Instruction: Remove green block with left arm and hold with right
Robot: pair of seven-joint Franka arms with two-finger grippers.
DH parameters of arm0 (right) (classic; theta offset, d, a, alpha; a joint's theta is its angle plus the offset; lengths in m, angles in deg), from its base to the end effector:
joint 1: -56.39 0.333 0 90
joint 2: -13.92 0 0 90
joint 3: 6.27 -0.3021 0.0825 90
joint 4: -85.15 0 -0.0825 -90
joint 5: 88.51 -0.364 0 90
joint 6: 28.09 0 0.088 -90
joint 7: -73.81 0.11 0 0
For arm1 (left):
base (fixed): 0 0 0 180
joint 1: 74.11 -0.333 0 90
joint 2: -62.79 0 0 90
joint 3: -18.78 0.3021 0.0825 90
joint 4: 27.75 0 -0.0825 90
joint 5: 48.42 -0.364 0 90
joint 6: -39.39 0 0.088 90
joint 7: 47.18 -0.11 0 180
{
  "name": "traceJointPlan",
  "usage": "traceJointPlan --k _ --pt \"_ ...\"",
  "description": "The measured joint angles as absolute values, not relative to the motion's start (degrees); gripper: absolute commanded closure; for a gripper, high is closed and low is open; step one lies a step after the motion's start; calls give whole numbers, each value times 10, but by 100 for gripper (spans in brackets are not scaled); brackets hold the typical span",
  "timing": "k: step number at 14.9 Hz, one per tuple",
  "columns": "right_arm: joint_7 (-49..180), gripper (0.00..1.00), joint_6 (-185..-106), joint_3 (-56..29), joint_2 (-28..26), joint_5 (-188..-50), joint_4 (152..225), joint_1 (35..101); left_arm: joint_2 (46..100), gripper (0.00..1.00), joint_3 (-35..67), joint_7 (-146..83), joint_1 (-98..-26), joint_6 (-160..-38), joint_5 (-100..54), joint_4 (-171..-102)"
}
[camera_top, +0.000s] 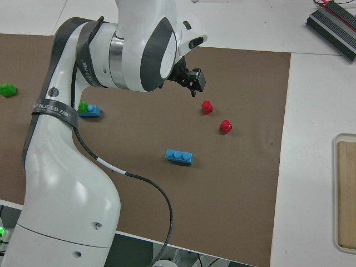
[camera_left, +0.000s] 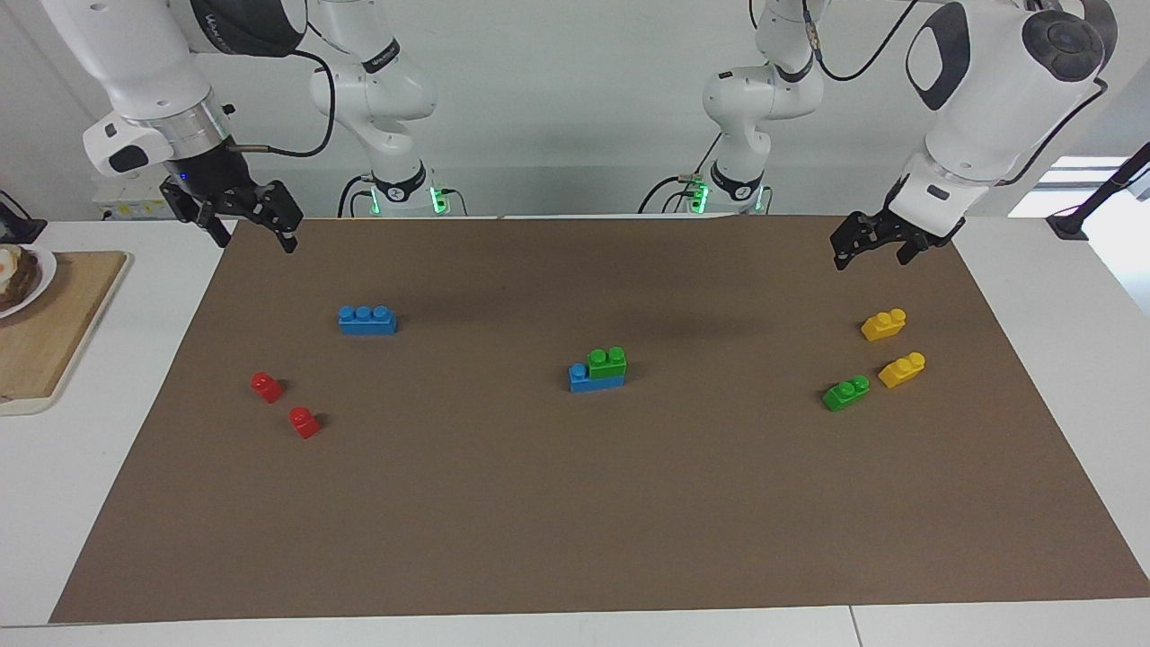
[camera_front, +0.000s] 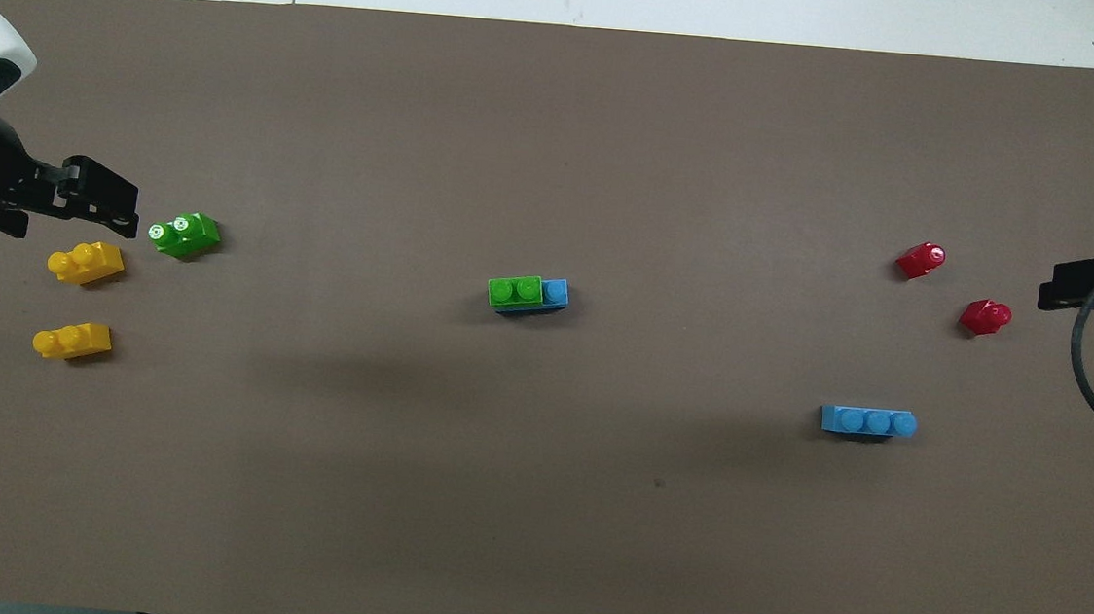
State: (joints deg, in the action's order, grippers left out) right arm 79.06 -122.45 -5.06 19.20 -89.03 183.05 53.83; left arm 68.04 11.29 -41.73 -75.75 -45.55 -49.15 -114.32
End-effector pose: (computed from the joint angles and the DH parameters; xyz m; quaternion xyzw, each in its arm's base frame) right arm 0.5120 -0.0333 0.5999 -0.9968 0.0789 -0.0151 0.0057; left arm 0.5478 -0.0514 0.5778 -0.9982 0.0034 0.0593 0.0063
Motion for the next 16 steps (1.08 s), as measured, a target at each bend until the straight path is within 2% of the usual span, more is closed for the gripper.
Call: traceJointPlan --k 8,16 --pt "797 0 -1225 -51 192 -891 1830 538 680 0 113 -417 -745 -456 -491 -1143" --pt "1101 0 -1225 -53 187 -935 1830 546 680 0 114 -385 -744 -465 -491 -1146"
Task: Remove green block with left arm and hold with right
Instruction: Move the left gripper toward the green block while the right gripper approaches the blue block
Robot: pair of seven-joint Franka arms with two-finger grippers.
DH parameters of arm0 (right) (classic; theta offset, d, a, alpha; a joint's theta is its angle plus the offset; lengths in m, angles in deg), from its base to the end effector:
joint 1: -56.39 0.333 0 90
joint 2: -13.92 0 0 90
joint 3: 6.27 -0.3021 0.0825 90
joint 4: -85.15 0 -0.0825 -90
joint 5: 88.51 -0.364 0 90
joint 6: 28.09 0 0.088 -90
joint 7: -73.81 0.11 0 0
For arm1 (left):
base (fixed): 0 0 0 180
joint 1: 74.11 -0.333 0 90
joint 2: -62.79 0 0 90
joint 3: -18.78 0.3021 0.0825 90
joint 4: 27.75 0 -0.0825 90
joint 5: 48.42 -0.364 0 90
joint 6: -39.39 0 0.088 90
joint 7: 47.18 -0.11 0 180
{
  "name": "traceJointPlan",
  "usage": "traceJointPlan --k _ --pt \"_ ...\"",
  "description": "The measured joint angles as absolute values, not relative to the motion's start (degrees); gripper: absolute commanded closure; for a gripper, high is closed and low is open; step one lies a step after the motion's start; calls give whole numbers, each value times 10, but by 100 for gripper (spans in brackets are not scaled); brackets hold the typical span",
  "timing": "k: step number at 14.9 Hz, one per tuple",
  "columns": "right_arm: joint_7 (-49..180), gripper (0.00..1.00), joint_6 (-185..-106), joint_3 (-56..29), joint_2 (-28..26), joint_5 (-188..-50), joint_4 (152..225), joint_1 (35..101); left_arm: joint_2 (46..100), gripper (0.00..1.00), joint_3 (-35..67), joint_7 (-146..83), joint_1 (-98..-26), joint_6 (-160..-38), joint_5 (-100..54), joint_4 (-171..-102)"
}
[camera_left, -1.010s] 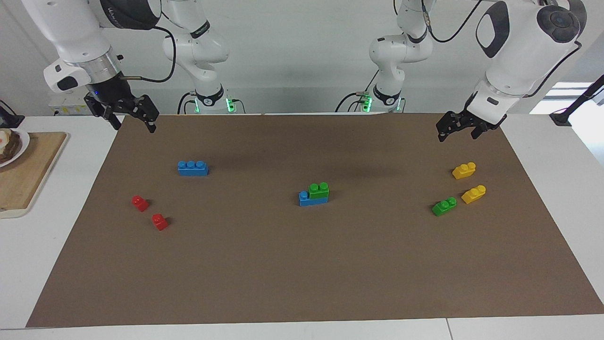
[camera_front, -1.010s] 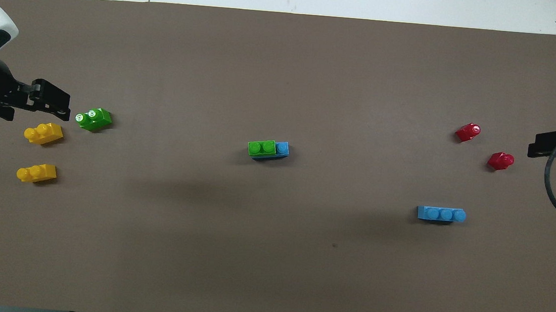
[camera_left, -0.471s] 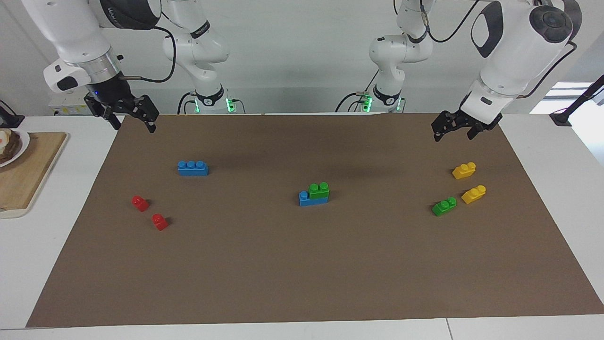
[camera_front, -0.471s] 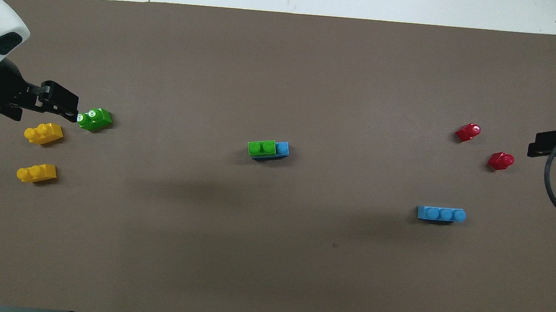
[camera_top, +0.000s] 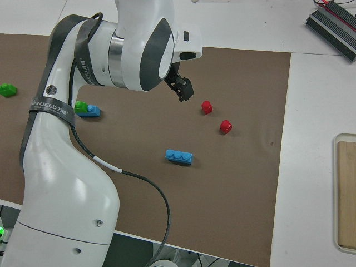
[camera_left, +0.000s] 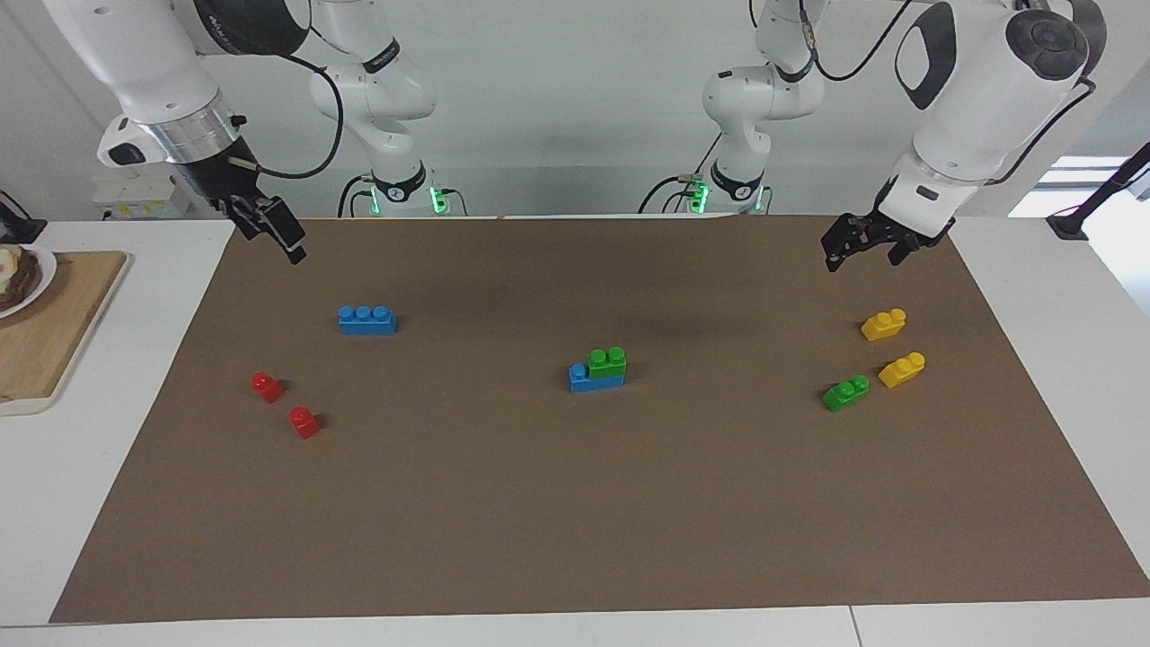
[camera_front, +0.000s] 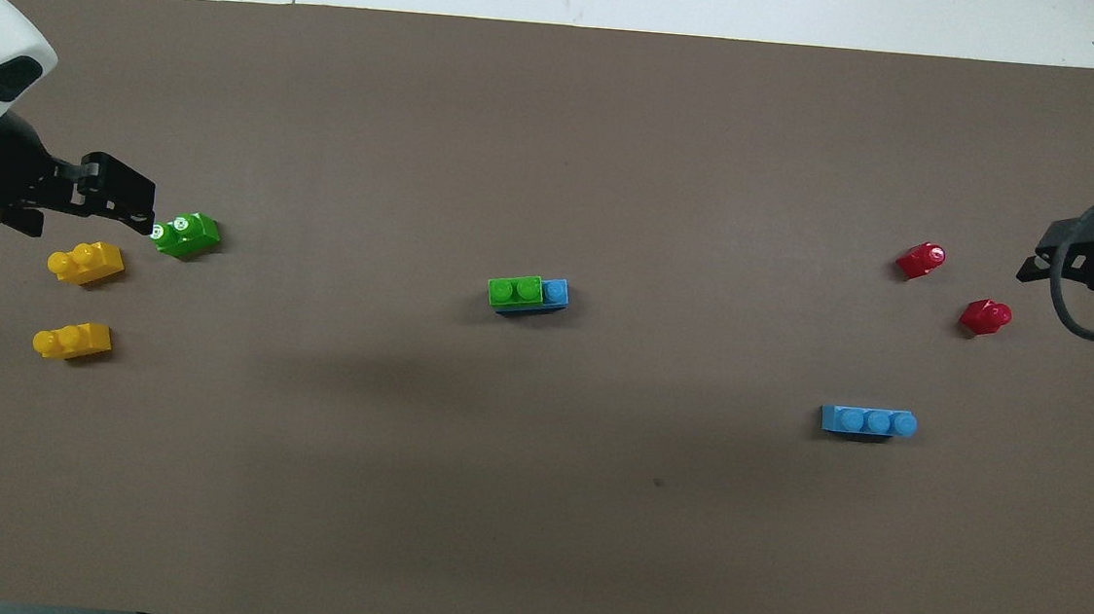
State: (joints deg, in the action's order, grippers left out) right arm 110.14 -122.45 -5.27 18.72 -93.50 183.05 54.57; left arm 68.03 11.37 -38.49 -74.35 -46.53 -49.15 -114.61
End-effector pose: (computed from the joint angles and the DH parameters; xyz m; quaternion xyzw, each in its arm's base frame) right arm 0.5151 -0.0168 0.5960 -0.9403 0.3373 0.0022 0.0455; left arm 0.5482 -0.0643 0.5770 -0.9985 -0.0133 0.0529 0.0079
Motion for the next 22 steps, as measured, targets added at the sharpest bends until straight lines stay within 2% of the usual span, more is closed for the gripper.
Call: traceJointPlan --k 7,10,16,22 --pt "1323 0 -1224 -56 167 -1037 1839 555 673 0 112 -214 -735 -481 -463 -1171" --pt "1382 0 -1224 -57 148 -1103 1842 555 666 0 112 -94 -697 -496 -451 -1185" --pt "1457 0 -1243 -57 100 -1176 1843 577 637 0 110 192 -642 -581 -444 -1260" --pt "1471 0 -1290 -57 54 -1210 1850 599 631 0 109 418 -599 -632 -403 -1276"
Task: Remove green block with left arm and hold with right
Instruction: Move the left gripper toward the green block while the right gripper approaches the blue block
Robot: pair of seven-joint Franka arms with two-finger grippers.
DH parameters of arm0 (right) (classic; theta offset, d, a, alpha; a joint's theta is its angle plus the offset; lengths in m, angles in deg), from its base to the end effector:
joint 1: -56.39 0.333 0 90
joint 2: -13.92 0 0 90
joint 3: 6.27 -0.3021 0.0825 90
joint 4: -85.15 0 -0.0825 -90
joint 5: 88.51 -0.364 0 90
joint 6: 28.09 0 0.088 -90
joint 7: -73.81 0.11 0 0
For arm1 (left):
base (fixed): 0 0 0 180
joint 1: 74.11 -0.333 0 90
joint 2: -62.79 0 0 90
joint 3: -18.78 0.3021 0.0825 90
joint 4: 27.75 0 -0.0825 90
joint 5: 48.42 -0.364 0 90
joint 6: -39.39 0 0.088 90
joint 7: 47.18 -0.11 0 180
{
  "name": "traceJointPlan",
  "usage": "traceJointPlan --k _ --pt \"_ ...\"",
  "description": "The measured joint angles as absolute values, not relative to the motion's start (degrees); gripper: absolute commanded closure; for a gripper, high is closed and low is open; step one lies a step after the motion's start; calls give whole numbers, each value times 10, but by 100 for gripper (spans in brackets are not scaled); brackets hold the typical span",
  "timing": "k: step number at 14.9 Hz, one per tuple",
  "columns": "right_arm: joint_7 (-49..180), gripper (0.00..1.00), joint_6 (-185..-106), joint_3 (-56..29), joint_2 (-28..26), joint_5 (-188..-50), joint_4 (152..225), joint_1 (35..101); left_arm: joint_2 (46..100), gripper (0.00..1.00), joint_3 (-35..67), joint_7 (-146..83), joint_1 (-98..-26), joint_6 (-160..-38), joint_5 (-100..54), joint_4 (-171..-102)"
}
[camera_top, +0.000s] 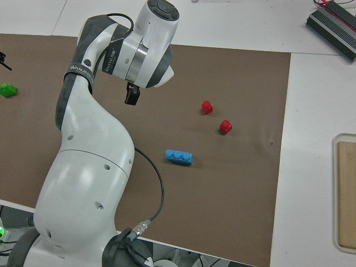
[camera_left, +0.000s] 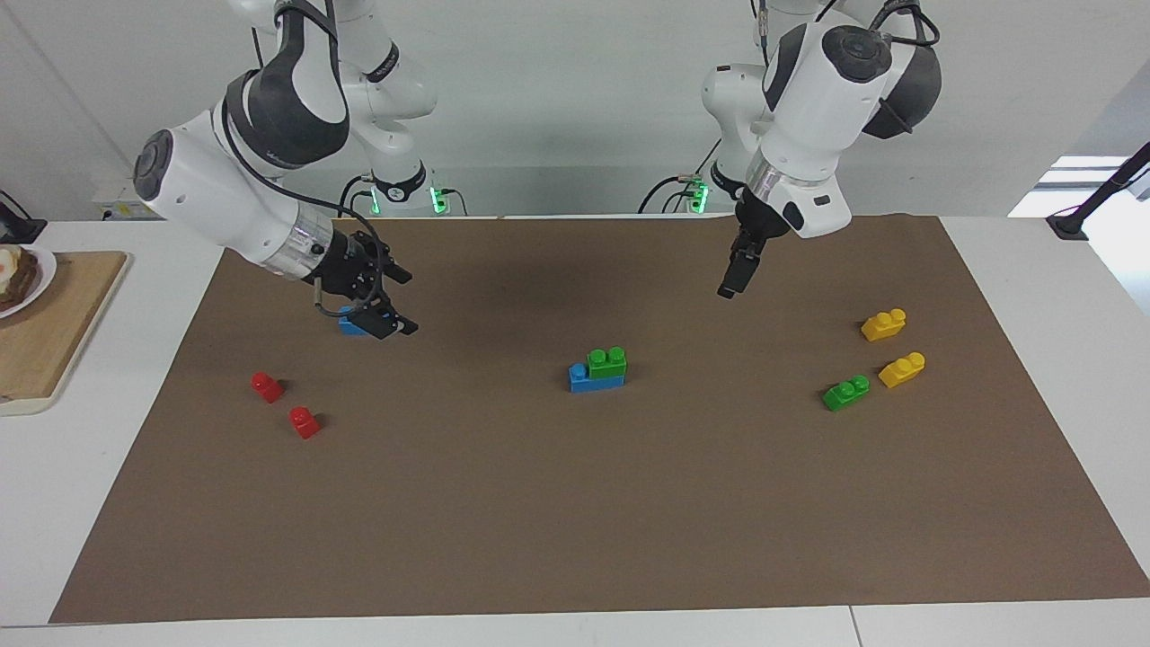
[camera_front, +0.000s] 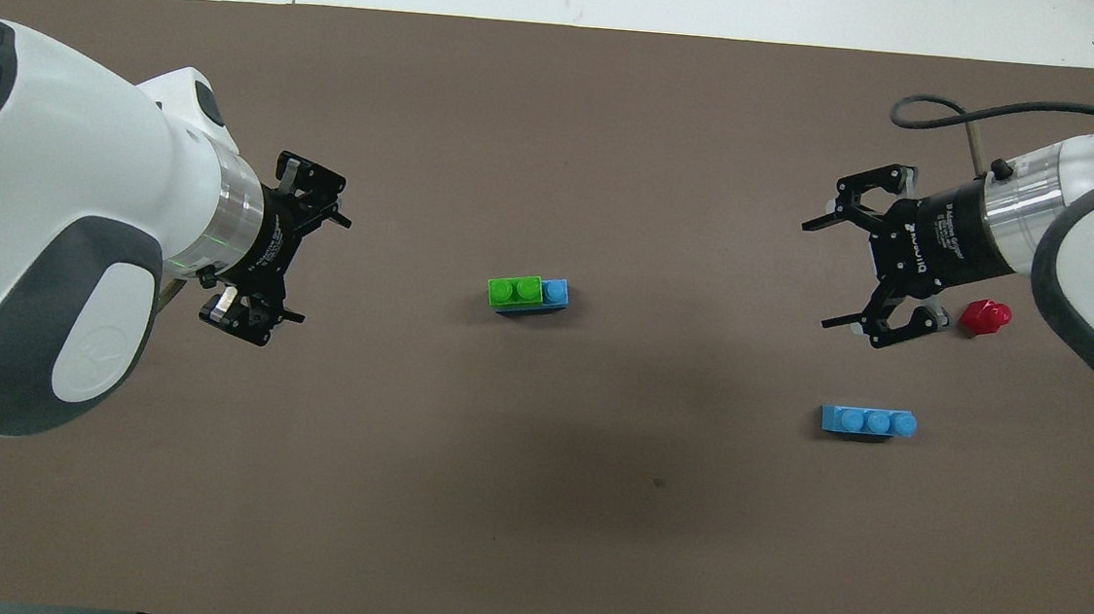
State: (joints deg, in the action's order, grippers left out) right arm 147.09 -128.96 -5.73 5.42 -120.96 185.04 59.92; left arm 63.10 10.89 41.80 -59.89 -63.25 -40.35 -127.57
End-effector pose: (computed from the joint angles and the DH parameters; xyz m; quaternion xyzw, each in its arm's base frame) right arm 0.5717 0.0792 0.4759 -0.7430 0.6093 0.2160 0.1733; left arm 0.5048 -0.2183 0.5467 0.8246 0.5611 -0.0448 0.0573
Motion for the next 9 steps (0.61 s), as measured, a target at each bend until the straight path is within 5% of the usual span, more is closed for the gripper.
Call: traceJointPlan --k 9 --pt "1537 0 -1437 -58 17 -1236 1882 698 694 0 108 666 -523 -724 -379 -1290"
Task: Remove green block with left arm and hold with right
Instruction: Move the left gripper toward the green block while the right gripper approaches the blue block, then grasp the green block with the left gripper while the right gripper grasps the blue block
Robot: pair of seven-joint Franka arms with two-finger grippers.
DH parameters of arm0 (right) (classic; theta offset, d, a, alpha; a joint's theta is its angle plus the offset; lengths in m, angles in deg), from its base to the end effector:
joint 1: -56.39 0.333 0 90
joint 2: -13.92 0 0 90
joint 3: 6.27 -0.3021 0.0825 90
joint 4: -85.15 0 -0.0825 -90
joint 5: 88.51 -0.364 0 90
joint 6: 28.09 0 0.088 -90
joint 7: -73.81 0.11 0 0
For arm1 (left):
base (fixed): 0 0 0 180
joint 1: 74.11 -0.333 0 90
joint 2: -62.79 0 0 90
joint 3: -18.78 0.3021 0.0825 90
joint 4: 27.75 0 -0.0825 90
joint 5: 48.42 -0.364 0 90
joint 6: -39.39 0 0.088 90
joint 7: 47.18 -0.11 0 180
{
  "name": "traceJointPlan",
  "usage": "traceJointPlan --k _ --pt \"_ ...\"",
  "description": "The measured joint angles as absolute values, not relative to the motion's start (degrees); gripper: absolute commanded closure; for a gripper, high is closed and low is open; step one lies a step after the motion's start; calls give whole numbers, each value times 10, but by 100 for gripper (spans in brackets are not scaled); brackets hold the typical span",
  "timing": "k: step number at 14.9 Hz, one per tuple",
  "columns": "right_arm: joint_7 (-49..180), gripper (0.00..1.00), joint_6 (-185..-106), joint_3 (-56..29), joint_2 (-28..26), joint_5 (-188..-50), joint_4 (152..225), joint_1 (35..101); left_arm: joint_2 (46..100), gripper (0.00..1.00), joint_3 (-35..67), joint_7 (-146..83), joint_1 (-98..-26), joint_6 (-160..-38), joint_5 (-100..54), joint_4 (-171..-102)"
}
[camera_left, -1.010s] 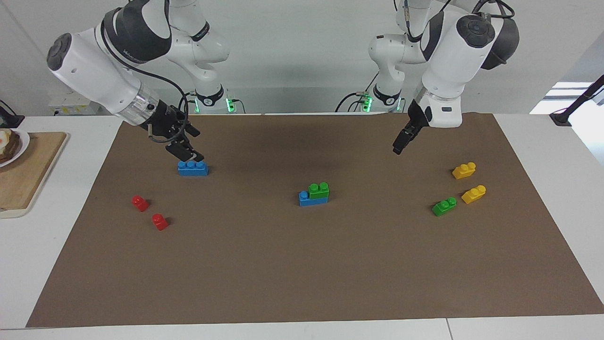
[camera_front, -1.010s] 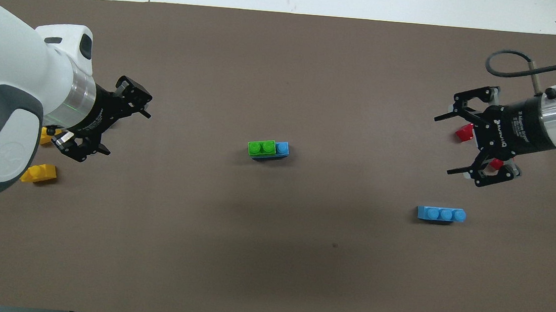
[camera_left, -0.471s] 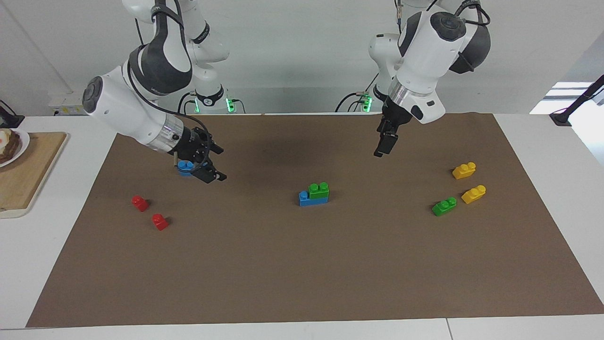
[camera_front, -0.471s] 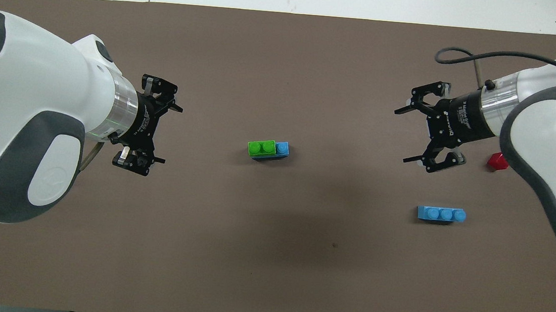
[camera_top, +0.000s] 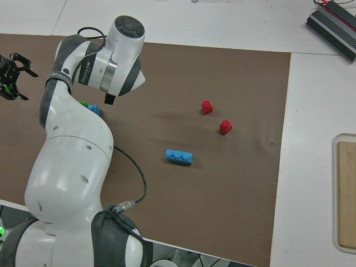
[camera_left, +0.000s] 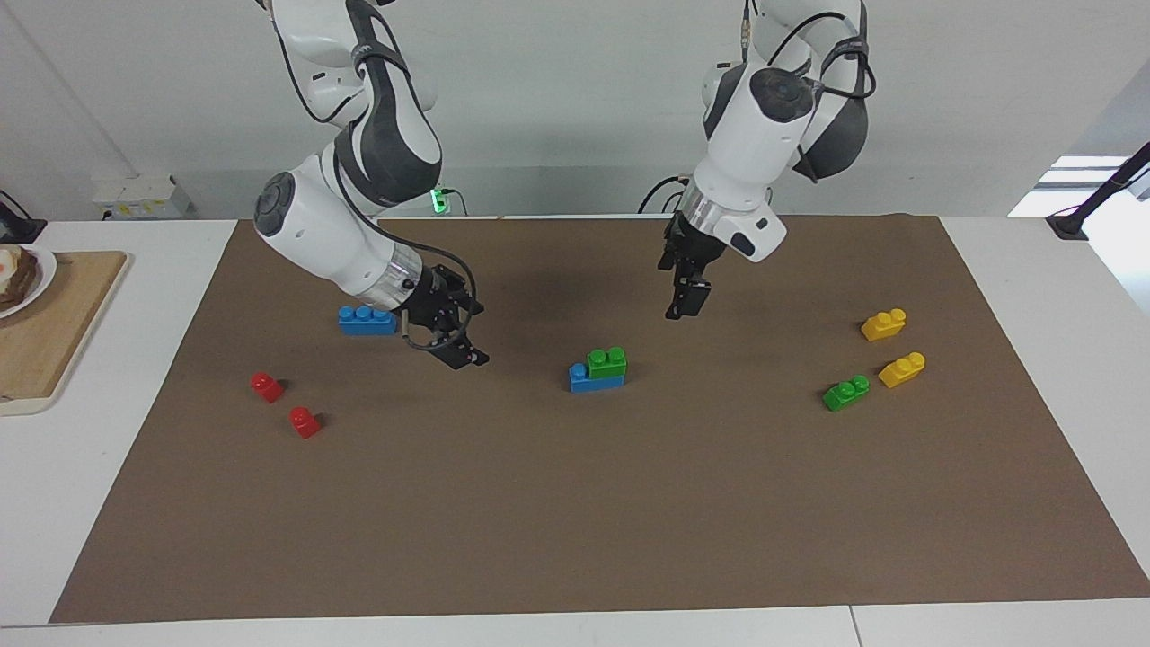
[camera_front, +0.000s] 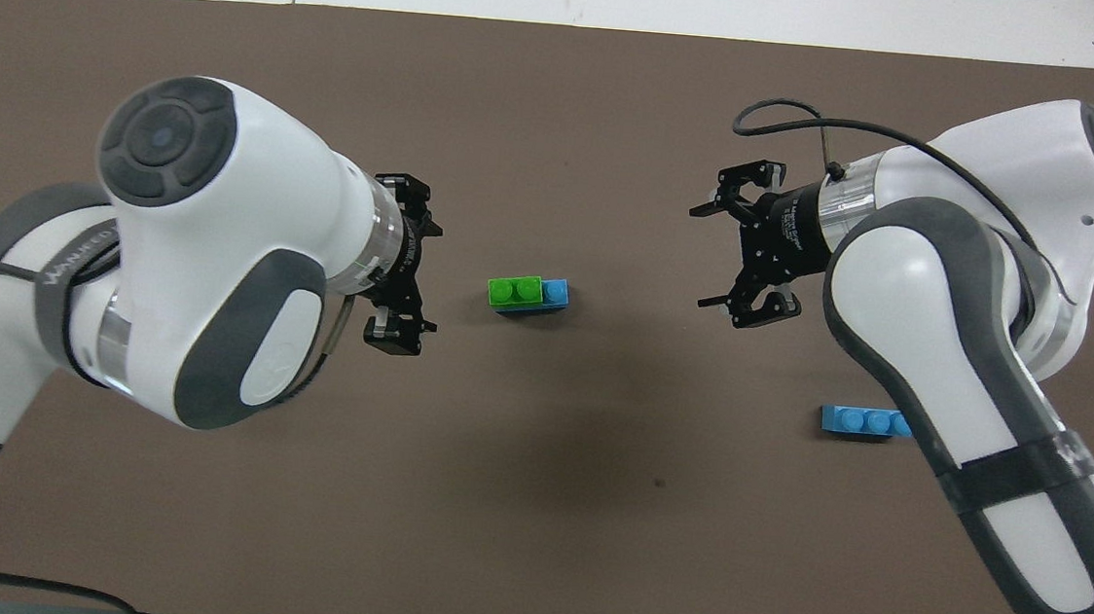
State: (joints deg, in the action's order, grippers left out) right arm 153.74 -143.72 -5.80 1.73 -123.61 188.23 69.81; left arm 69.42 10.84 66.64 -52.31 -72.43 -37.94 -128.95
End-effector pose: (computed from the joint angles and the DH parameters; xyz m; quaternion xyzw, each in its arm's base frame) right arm 0.5790 0.1695 0.4306 -0.7239 0.6342 0.1946 0.1893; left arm 0.5025 -0.2982 0.4890 0.7174 0.6895 -0.0782 0.0626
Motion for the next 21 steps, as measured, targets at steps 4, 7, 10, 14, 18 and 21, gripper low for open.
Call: traceJointPlan --k 4,7,10,14,18,21 --pt "1555 0 -1487 -58 6 -1237 1898 732 726 0 109 722 -508 -750 -380 -1301" --pt "1558 0 -1536 -58 0 -1254 1921 760 750 0 109 754 -503 -784 -380 -1303" --pt "1558 0 -1554 -58 -3 -1259 1934 772 767 0 109 777 -502 -808 -380 -1303" --pt "1558 0 -1586 -58 -25 -1260 1938 797 800 0 110 788 -480 -819 -385 -1304" --pt "1558 0 -1615 -58 -50 -1263 1938 818 812 0 111 795 -474 -830 -387 -1304" --pt "1558 0 -1647 -58 -62 -1285 1938 832 812 0 113 800 -474 -838 -388 -1303"
